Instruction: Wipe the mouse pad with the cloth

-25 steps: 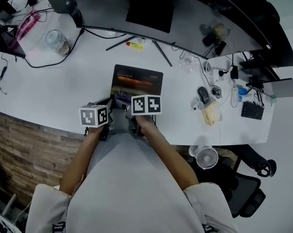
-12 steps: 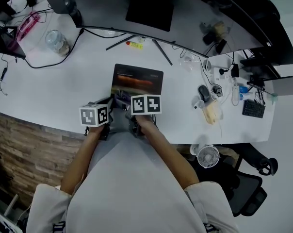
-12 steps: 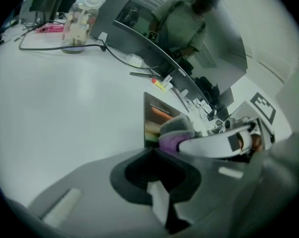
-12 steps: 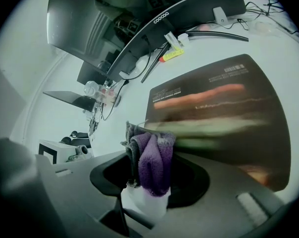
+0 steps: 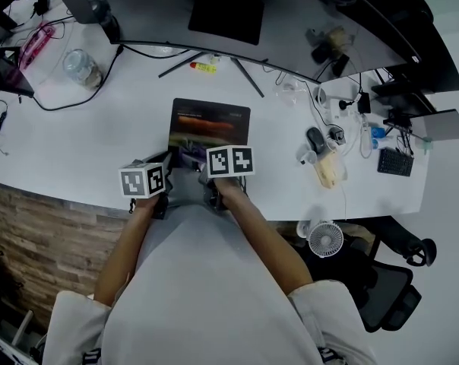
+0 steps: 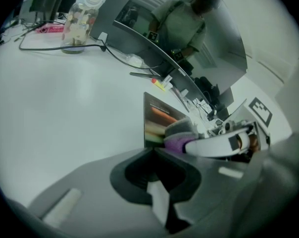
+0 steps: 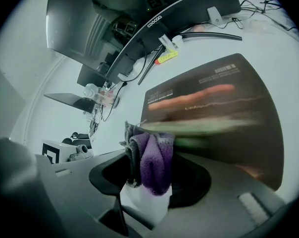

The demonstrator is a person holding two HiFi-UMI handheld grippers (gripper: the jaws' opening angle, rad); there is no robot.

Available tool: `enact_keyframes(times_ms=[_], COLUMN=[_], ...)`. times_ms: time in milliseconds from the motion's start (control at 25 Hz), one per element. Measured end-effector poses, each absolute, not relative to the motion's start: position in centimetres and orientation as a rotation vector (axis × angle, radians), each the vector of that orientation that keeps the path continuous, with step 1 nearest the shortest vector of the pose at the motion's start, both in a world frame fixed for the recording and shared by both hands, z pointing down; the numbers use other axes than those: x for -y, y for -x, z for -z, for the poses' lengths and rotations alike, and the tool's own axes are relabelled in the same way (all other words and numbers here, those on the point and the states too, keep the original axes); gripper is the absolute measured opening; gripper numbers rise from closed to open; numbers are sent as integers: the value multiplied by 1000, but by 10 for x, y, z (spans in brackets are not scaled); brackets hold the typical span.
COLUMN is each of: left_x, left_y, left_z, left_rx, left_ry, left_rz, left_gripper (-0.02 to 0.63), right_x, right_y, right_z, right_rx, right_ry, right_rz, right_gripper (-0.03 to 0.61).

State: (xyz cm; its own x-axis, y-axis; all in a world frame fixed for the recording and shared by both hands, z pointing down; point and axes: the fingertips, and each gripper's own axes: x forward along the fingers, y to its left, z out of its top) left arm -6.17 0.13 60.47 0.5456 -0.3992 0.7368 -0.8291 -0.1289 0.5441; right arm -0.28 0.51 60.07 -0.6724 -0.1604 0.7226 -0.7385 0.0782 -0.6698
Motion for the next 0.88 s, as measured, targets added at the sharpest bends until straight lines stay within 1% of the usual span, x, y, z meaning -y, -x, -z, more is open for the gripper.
enact_keyframes(times_ms=[360, 880], left_x=[0, -1], left_y=[59, 58], left_z=[-605, -604], left_rx=[1029, 1033], left_ry=[-1744, -1745], left_rz=[-518, -521], left_gripper=[0, 0], right_x=[-6, -8], right_y=[-17, -42], right_z=[-601, -600], right_rx=[1881, 1786], right_ry=[-910, -953], right_rz=[-1632, -1572], right_gripper=[227, 207])
